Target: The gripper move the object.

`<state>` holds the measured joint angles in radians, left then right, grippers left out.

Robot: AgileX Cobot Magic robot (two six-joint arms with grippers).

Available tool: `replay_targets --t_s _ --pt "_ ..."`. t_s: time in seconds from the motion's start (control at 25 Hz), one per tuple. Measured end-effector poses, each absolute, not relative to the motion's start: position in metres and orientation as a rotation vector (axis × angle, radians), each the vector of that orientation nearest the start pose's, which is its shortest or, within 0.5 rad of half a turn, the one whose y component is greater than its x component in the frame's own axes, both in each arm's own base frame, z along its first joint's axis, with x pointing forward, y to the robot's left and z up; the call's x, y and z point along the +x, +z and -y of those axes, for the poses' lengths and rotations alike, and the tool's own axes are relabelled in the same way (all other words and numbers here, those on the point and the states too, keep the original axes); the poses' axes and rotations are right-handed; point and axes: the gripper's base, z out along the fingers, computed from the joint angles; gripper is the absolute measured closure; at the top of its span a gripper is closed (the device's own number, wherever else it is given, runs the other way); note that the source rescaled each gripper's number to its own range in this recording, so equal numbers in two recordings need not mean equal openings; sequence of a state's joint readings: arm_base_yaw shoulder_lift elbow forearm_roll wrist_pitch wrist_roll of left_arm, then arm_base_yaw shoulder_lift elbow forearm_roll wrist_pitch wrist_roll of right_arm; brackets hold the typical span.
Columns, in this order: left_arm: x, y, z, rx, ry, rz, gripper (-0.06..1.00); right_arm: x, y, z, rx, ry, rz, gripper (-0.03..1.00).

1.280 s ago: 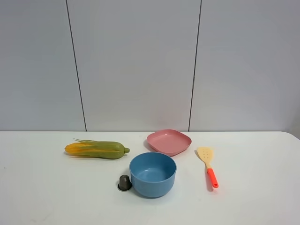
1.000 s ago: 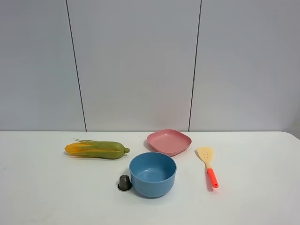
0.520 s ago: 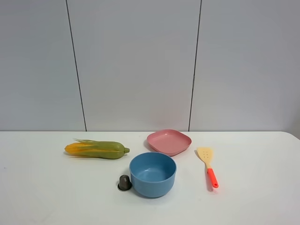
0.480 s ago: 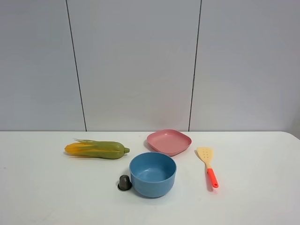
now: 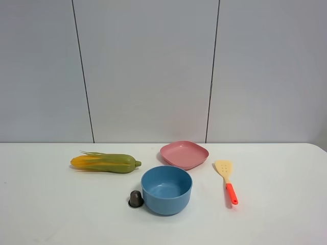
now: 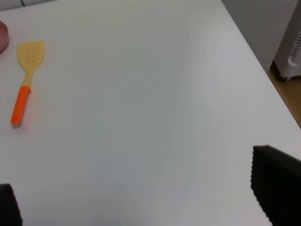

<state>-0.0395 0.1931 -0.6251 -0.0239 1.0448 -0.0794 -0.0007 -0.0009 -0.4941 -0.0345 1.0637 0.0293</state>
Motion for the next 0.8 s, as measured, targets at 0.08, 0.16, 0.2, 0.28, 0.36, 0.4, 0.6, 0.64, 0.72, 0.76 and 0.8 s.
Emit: replay_targets --t_s 0.08,0.16,0.2,0.28,0.36,0.4,0.6,0.64,0.72,0.76,0.8 --pt "0.029 0.325 0.006 -0.012 -0.129 -2.13 -0.06 -0.005 0.275 0.003 0.032 -0.024 -2.052 -0.03" --pt "0.048 0.334 0.01 0.021 -0.163 -2.178 -0.06 -0.005 0.275 0.003 0.032 -0.024 -2.052 -0.03" --pt "0.057 0.337 0.012 0.044 -0.169 -2.2 -0.06 -0.005 0.275 0.003 0.032 -0.024 -2.052 -0.03" --pt "0.075 0.34 0.015 0.095 -0.179 -2.243 -0.06 -0.005 0.275 0.003 0.032 -0.024 -2.052 -0.03" --pt "0.094 0.341 0.018 0.13 -0.2 -2.294 -0.06 -0.005 0.275 0.003 0.032 -0.024 -2.052 -0.03" --pt "0.103 0.341 0.02 0.146 -0.216 -2.322 -0.06 -0.005 0.275 0.003 0.032 -0.024 -2.052 -0.03" --pt "0.15 0.343 0.032 0.236 -0.283 -2.391 -0.06 -0.005 0.275 0.003 0.032 -0.024 -2.052 -0.03" --pt "0.158 0.344 0.036 0.259 -0.29 -2.395 -0.06 -0.005 0.275 0.003 0.032 -0.024 -2.052 -0.03" --pt "0.178 0.346 0.046 0.316 -0.307 -2.401 -0.06 -0.005 0.275 0.003 0.032 -0.024 -2.052 -0.03" --pt "0.188 0.347 0.053 0.349 -0.318 -2.401 -0.06 -0.005 0.275 0.003 0.032 -0.024 -2.052 -0.03" --pt "0.197 0.349 0.06 0.376 -0.328 -2.394 -0.06 -0.005 0.275 0.003 0.032 -0.024 -2.052 -0.03"
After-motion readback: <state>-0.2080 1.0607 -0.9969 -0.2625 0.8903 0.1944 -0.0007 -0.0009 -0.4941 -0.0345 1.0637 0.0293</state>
